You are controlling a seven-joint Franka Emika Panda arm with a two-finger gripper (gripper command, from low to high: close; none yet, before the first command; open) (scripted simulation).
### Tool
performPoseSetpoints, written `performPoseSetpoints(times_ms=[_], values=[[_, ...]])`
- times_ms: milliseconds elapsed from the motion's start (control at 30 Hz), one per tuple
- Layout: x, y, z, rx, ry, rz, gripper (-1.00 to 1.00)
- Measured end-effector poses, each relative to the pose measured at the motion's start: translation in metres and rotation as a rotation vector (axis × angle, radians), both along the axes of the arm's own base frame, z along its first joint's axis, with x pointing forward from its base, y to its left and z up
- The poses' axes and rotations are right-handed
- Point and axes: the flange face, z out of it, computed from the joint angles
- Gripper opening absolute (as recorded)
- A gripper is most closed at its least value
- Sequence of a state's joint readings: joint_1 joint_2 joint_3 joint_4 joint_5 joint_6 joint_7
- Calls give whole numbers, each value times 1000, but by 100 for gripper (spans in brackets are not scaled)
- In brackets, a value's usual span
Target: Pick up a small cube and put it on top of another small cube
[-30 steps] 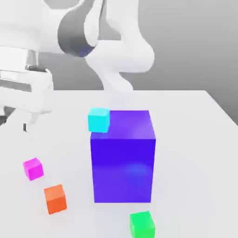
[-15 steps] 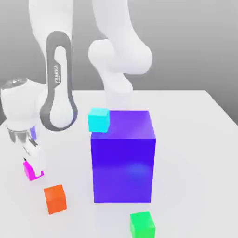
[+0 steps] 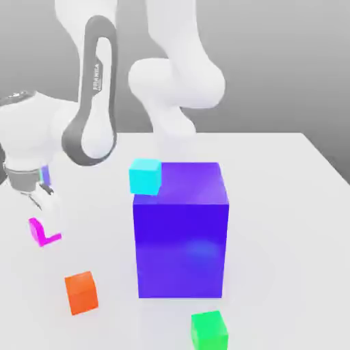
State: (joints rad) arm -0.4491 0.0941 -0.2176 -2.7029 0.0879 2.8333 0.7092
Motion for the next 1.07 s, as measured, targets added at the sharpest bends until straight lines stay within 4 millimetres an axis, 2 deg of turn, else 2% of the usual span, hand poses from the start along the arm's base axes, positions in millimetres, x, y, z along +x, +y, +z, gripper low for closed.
performPoseSetpoints(times_ms=[100, 200, 267, 300, 367, 533, 600, 700, 733, 933, 1000, 1067], values=[[63, 44, 15, -11, -34, 169, -100], [116, 112, 26, 2, -39, 268, -100], [142, 162, 33, 11, -37, 323, -100], [151, 187, 36, 16, -34, 345, -100], [160, 225, 38, 21, -17, 358, -100], [163, 299, 40, 17, 30, 347, -100], [164, 312, 25, 15, 35, 346, -100], [164, 316, -13, 13, 37, 345, -100], [163, 316, -21, 13, 37, 346, 100], [163, 316, -25, 13, 37, 346, 100], [164, 316, -11, 13, 37, 345, 100], [164, 316, 13, 13, 37, 345, 100]])
